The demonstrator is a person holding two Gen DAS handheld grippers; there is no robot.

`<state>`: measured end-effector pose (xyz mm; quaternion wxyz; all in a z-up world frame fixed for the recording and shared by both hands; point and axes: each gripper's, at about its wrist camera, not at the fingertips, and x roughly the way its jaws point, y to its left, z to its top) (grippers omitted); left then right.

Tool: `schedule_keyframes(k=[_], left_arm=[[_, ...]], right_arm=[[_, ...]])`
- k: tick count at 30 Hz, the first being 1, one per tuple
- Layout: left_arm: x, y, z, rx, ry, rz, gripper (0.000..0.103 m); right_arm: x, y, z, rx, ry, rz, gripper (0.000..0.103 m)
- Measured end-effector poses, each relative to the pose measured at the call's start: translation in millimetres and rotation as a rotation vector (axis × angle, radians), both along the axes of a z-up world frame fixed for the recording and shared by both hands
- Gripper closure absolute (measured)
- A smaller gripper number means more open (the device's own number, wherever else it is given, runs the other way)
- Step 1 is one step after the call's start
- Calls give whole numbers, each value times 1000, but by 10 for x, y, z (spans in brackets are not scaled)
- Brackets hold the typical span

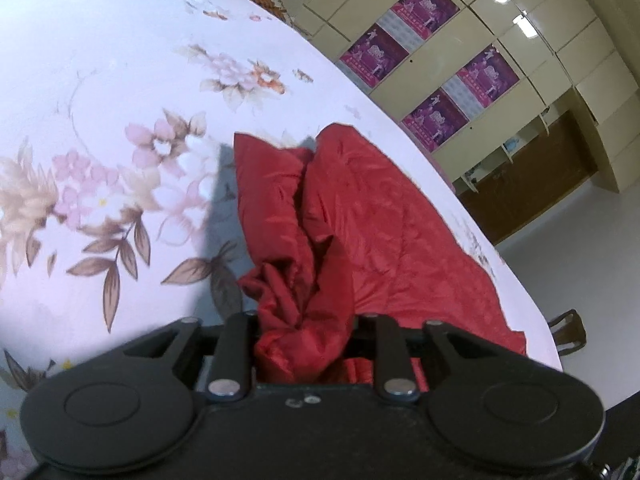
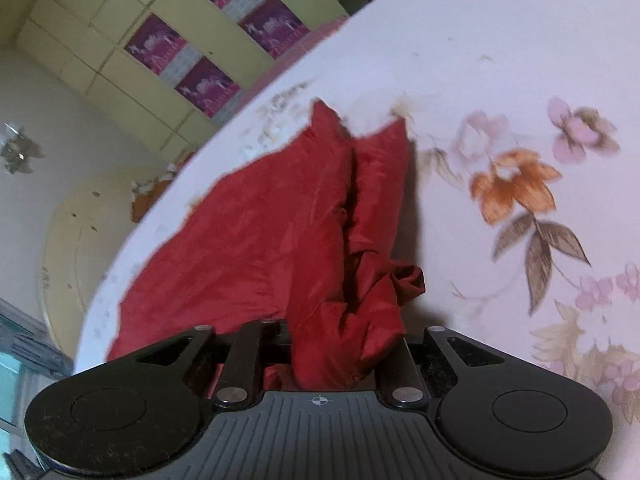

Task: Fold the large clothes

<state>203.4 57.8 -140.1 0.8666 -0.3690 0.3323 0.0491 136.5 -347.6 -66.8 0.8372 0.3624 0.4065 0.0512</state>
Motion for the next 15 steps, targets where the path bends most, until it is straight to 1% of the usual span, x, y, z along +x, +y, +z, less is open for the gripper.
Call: schedule_keyframes(k=[1, 2, 3, 4, 6, 7, 8, 10, 11, 12, 13, 14, 15], left_arm=[[-38, 29, -42, -17, -12, 19, 62], [-104, 74, -80, -51, -40, 43, 60], [-162, 110, -96, -64, -52, 56, 59], [-225, 140, -94, -55, -58, 66, 58], [-340, 191, -68, -39, -50, 78, 56], [-392, 219, -46, -28, -44, 85, 53], [-445, 249, -20, -15, -38, 97, 47], [-571, 314, 60, 10, -18, 154, 37], [-629, 352, 115, 16, -12, 184, 42], [-709, 351, 223, 54, -22, 214, 47], [-773, 294, 343, 112, -58, 203, 54], [-786, 192, 462, 162, -99, 146, 58], [-738, 47, 560, 199, -120, 67, 59]], right_arm=[[11, -30, -53, 16, 6, -14, 73], [12, -73, -86, 52, 3, -28, 73], [13, -118, -91, 76, 1, -41, 72], [-3, -165, -75, 74, -4, -50, 71], [-78, -271, -23, 32, -14, -92, 63], [-125, -352, 1, 11, -17, -123, 56], [-180, -459, 34, -10, -19, -165, 52], [-290, -640, 102, -62, -19, -236, 53], [-342, -709, 164, -93, -22, -267, 53], [-390, -770, 231, -93, -47, -276, 53], [-420, -777, 307, -90, -78, -268, 69], [-419, -730, 406, -110, -104, -240, 87], [-383, -641, 485, -128, -119, -202, 88]])
